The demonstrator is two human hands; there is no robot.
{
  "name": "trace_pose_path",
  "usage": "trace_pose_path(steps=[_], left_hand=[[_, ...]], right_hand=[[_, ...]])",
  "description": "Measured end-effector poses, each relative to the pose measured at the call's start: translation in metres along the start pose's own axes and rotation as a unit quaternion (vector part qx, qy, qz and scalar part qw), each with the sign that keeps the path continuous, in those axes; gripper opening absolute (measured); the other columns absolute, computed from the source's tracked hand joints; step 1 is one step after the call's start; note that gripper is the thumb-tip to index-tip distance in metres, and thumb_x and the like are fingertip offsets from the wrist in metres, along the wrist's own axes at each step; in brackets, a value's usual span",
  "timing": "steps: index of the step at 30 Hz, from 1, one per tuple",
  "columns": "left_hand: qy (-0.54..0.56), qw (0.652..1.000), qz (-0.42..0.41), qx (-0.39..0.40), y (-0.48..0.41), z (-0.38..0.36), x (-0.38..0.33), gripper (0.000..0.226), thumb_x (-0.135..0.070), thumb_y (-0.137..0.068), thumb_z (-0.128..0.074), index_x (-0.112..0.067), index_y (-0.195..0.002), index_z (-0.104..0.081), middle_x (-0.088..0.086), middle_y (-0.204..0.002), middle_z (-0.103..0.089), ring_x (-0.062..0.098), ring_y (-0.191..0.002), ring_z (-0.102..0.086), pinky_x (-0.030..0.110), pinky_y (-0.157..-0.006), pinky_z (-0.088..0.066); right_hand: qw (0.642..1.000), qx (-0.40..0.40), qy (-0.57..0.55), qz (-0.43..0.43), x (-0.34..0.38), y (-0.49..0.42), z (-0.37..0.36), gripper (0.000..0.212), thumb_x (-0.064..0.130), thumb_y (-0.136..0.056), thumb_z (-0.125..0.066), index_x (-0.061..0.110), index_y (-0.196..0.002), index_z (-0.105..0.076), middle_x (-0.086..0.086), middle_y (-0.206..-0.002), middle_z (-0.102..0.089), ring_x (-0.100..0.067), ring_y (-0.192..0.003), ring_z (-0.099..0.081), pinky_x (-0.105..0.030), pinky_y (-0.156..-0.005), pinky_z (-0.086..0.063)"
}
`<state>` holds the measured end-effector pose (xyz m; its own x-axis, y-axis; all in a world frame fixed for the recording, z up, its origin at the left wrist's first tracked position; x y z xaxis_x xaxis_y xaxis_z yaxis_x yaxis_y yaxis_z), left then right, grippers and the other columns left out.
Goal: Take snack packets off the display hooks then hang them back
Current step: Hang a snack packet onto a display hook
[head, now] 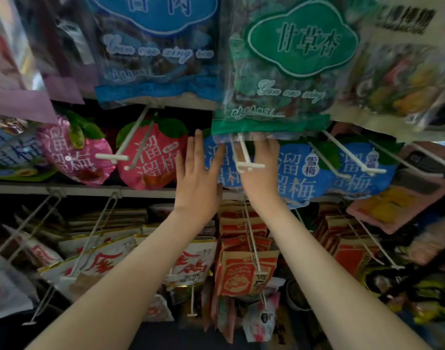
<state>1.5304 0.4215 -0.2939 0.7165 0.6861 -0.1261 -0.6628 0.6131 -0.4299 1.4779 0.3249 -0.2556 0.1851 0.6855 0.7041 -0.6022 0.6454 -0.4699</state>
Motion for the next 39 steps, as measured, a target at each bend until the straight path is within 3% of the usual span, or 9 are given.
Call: trace_pose_path(steps=[5,10,14,19,24,28,33,35,39], left_hand=[[0.001,1.000,0.004,0.001,0.006,-0.016,-0.017,0.089,-0.046,-0.093,-0.045,-0.022,-0.143,0.024,0.017,-0.154,0.022,0.035,-0.143,0.016,0.054,-0.114,0.000],[0.030,0.999,-0.002,-0.022,0.006,-0.021,-0.035,0.078,-0.051,-0.090,-0.049,-0.018,-0.150,-0.013,0.026,-0.154,-0.009,0.040,-0.143,-0.005,0.063,-0.109,-0.017],[0.020,0.999,-0.006,0.038,0.006,-0.028,-0.043,0.081,-0.055,-0.094,-0.033,-0.029,-0.141,0.027,0.017,-0.155,0.017,0.036,-0.143,0.013,0.062,-0.112,-0.011],[0.034,0.997,0.006,0.074,0.010,-0.019,-0.050,0.079,-0.054,-0.095,-0.030,-0.033,-0.134,0.035,0.016,-0.154,0.021,0.037,-0.143,0.011,0.060,-0.113,-0.010],[0.204,0.974,-0.028,0.091,0.029,-0.004,-0.085,0.075,-0.061,-0.089,-0.030,-0.044,-0.136,0.026,-0.002,-0.149,0.035,0.017,-0.140,0.025,0.052,-0.117,-0.005],[0.390,0.913,-0.010,0.118,0.039,0.017,-0.117,0.078,-0.063,-0.083,-0.043,-0.062,-0.134,0.016,-0.018,-0.154,0.014,0.019,-0.144,-0.011,0.043,-0.111,-0.032],[0.520,0.853,0.006,0.047,0.051,0.043,-0.135,0.057,-0.038,-0.093,-0.048,-0.064,-0.130,-0.013,-0.040,-0.132,-0.033,-0.031,-0.105,-0.032,-0.004,-0.083,-0.032],[0.566,0.823,0.044,0.024,0.058,0.047,-0.129,0.046,-0.027,-0.094,-0.052,-0.058,-0.122,-0.035,-0.051,-0.117,-0.038,-0.028,-0.099,-0.042,0.001,-0.080,-0.041],[0.577,0.807,0.125,-0.010,0.071,0.055,-0.105,0.014,-0.017,-0.093,-0.056,-0.030,-0.090,-0.057,-0.019,-0.082,-0.063,0.007,-0.081,-0.061,0.031,-0.071,-0.050]], right_hand=[[0.982,-0.136,0.007,0.128,-0.049,0.037,0.046,0.028,0.012,-0.090,-0.050,0.011,-0.117,-0.057,-0.006,-0.118,-0.049,-0.018,-0.117,-0.040,-0.024,-0.101,-0.032],[0.976,-0.198,-0.037,-0.081,-0.098,0.026,0.076,0.053,0.023,-0.088,-0.063,0.003,-0.128,-0.037,-0.015,-0.132,-0.035,-0.029,-0.126,-0.030,-0.043,-0.110,-0.027],[0.980,-0.121,-0.104,-0.119,-0.097,-0.013,0.091,0.081,0.029,-0.080,-0.072,0.019,-0.144,-0.023,-0.005,-0.146,-0.031,-0.017,-0.132,-0.031,-0.023,-0.102,-0.028],[0.978,-0.012,-0.166,-0.128,-0.100,-0.028,0.109,0.005,0.020,-0.088,-0.062,0.023,-0.084,-0.063,-0.006,-0.086,-0.063,-0.026,-0.089,-0.060,-0.042,-0.082,-0.051],[0.976,0.062,-0.184,-0.094,-0.087,-0.007,0.140,0.020,0.015,-0.091,-0.059,0.026,-0.075,-0.062,-0.002,-0.083,-0.059,-0.004,-0.074,-0.056,-0.007,-0.058,-0.040],[0.970,0.148,-0.181,-0.065,-0.081,0.016,0.174,0.008,0.016,-0.089,-0.060,0.012,-0.087,-0.066,-0.016,-0.081,-0.060,-0.015,-0.076,-0.059,-0.025,-0.071,-0.043],[0.946,0.186,-0.252,-0.083,-0.072,0.035,0.198,0.011,0.016,-0.088,-0.061,0.006,-0.085,-0.063,-0.035,-0.091,-0.054,-0.030,-0.077,-0.056,-0.041,-0.075,-0.043],[0.942,0.205,-0.252,-0.084,-0.068,0.042,0.197,0.008,0.016,-0.088,-0.060,0.010,-0.084,-0.064,-0.035,-0.091,-0.054,-0.031,-0.077,-0.057,-0.039,-0.074,-0.043],[0.928,0.241,-0.268,-0.096,-0.053,0.051,0.179,0.019,0.007,-0.088,-0.059,0.022,-0.091,-0.070,-0.003,-0.085,-0.073,-0.017,-0.081,-0.068,-0.028,-0.074,-0.054]])
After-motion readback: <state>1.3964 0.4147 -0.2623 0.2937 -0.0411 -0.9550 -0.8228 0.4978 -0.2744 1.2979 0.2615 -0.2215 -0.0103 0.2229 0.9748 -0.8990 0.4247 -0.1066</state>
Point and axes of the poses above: each hand's wrist, its own y-axis away from the middle knuckle, its own z-axis out of the back of the hand, x = y × z, the point moved 2 cm from there along -y, towards the middle knuckle
